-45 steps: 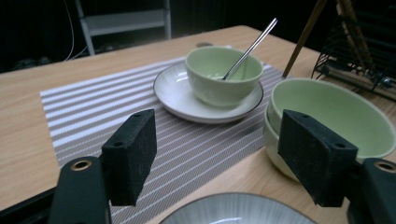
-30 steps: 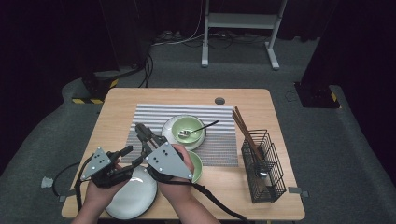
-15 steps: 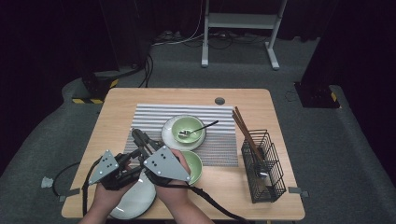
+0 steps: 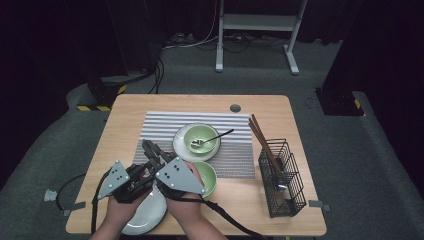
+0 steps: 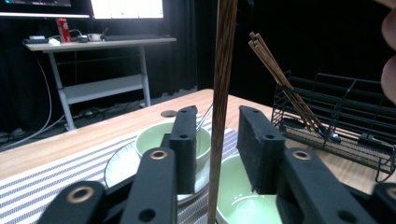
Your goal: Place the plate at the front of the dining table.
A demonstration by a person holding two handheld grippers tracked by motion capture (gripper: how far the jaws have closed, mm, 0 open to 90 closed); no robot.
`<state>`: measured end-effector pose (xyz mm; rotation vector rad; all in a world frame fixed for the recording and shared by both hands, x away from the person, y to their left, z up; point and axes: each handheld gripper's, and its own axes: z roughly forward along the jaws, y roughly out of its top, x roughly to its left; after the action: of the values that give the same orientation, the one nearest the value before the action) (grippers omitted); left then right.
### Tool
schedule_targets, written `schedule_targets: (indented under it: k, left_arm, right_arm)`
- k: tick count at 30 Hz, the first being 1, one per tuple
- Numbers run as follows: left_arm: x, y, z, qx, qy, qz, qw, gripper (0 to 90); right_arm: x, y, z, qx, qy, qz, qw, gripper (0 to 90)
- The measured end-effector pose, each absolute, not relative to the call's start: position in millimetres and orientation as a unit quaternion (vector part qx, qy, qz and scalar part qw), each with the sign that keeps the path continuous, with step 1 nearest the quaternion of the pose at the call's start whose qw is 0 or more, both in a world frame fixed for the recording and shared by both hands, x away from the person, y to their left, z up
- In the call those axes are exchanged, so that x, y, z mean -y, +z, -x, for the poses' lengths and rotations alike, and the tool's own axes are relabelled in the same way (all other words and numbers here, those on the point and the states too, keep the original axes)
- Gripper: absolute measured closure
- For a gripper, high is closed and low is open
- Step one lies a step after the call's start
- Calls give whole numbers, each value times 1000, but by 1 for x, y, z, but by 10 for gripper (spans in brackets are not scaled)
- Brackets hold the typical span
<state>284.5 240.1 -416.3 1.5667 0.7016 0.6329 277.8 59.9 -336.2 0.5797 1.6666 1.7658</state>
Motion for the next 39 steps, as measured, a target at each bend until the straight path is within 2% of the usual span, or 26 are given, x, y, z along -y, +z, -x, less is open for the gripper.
schedule_targets:
  k: [13, 23, 39]
  left_arm:
    - [-242, -416, -281, -300, 288, -664, 622, 831]
    - [-244, -418, -279, -296, 286, -664, 625, 841]
    - [-249, -423, -275, -290, 268, -667, 632, 842]
  right_arm:
    - [-59, -337, -278, -632, 674, -222, 311, 841]
    - [-57, -337, -281, -633, 673, -226, 307, 834]
    - [-42, -344, -294, -625, 669, -259, 307, 762]
